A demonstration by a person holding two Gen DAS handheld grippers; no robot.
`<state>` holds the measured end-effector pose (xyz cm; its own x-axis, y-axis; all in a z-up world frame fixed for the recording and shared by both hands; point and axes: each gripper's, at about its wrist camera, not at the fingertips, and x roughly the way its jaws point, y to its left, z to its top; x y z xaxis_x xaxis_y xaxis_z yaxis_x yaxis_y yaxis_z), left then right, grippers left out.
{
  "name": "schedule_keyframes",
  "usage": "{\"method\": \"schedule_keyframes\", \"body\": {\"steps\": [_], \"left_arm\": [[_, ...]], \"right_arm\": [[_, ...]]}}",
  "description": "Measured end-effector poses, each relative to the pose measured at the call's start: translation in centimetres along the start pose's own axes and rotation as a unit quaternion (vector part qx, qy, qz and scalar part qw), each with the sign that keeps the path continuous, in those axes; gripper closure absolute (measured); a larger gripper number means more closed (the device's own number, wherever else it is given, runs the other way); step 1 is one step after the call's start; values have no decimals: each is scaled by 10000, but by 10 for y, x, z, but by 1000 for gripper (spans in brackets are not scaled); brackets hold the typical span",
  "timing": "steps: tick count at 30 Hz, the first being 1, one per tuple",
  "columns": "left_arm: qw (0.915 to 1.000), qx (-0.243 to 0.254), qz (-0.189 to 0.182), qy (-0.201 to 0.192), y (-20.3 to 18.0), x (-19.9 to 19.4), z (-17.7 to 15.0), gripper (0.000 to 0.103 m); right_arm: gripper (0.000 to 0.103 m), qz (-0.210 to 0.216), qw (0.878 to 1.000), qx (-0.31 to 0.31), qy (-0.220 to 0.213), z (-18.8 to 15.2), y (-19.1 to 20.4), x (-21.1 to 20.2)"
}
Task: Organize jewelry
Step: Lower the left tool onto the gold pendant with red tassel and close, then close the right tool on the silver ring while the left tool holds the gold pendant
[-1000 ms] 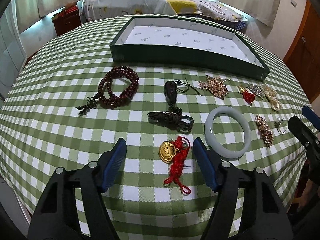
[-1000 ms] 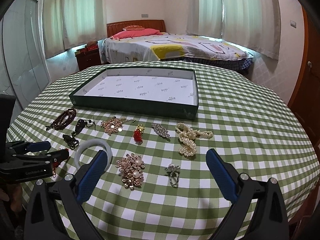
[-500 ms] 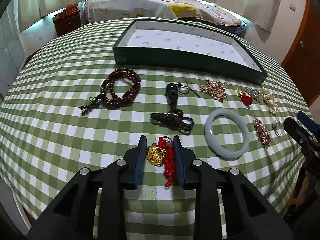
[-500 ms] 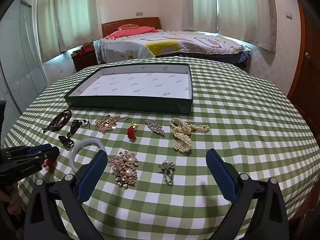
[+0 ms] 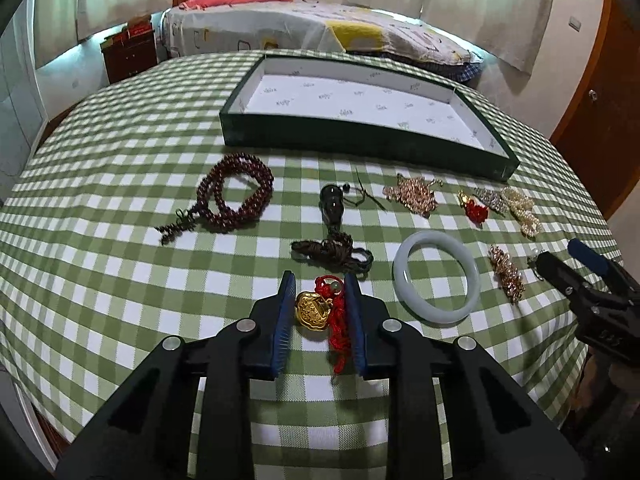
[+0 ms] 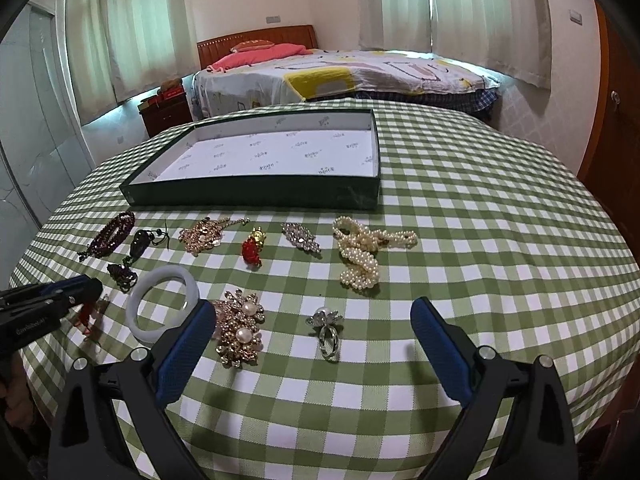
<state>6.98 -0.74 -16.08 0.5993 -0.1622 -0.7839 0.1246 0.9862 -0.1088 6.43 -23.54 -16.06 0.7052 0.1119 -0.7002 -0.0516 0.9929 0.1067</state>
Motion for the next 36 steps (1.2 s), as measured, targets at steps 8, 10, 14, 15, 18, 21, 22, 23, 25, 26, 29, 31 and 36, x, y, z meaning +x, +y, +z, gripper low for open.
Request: {"method": "schedule_keyframes", "body": {"steps": [8, 10, 14, 15, 18, 21, 22, 23, 25, 26, 29, 31, 36], "left_arm": [[9999, -43, 61, -132, 3, -4, 3, 79], [9998, -66, 70, -162, 5, -4, 4, 79], [9997, -86, 80, -205, 7, -6, 5, 79], [9997, -86, 84, -219, 7, -6, 5, 79], [9996, -73, 94, -271, 7, -8, 6, 79], [9995, -64, 79, -309, 7, -10, 6, 79], [9994, -62, 81, -320, 7, -11, 6, 79], [9994, -58, 83, -329, 7, -11, 6, 79], [9993, -49, 98, -371, 7, -13, 7, 79], [9992, -39, 103, -395, 6, -14, 7, 79], [9986, -25, 119, -506, 6, -19, 11, 79], [9980, -16, 113, -616, 5, -25, 17, 79], [9960, 44, 70, -895, 0, -33, 39, 79]], "right_arm": [[46, 66, 9996, 96, 240, -5, -2, 14], [51, 52, 9996, 80, 253, -4, -3, 16], [62, 9, 9996, 28, 289, -6, -2, 18], [67, 32, 9996, 26, 287, -6, -2, 17], [81, 49, 9996, 17, 294, -7, -2, 17], [81, 77, 9995, -19, 300, -7, -1, 17], [81, 82, 9996, -32, 281, -7, 0, 16], [81, 83, 9996, -38, 253, -7, 0, 14], [81, 85, 9998, -44, 146, -5, 1, 9], [81, 84, 9999, -41, 105, -4, 1, 7], [81, 116, 9999, -43, -52, 2, 4, -3], [81, 142, 9998, -64, -157, 8, 6, -9], [81, 192, 9990, -30, -391, 28, 6, -16]]}}
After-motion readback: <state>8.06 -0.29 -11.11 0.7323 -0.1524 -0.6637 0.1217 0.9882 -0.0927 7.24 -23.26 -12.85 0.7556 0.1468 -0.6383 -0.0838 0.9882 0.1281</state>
